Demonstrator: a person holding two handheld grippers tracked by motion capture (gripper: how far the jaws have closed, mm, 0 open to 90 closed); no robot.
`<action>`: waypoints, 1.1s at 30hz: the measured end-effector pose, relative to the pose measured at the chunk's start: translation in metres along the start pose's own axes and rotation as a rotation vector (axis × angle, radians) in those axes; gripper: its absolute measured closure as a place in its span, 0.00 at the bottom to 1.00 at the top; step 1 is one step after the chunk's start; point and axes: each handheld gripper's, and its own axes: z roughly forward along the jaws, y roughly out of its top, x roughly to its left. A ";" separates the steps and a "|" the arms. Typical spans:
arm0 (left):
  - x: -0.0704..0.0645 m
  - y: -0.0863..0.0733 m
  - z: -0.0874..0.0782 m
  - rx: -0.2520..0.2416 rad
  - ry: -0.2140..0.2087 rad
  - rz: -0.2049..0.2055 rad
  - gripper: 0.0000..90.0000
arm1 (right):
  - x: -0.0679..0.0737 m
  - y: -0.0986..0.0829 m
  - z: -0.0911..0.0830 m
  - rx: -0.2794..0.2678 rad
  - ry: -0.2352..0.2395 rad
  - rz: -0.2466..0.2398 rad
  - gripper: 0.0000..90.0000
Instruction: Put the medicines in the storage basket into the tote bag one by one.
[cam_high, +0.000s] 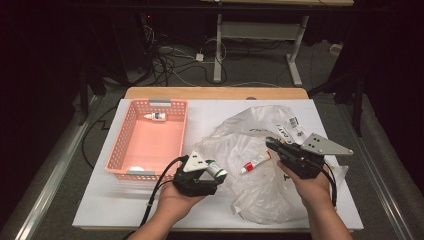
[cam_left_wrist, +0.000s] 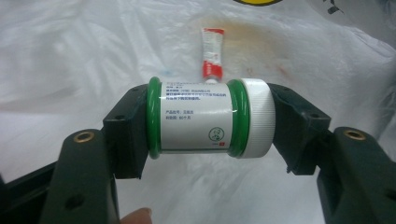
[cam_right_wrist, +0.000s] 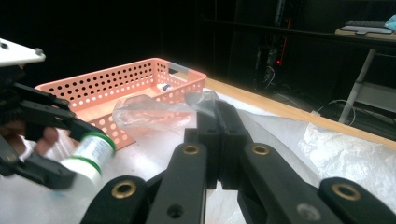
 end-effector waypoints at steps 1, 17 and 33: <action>-0.001 0.002 0.006 -0.002 -0.010 -0.004 0.39 | 0.000 0.000 0.000 0.000 0.000 -0.004 1.00; 0.007 0.046 0.104 0.016 0.088 0.022 0.39 | 0.000 -0.003 0.004 0.007 0.007 0.001 1.00; 0.021 0.045 0.136 0.063 0.105 -0.030 0.32 | -0.002 -0.006 0.006 0.019 0.008 0.012 1.00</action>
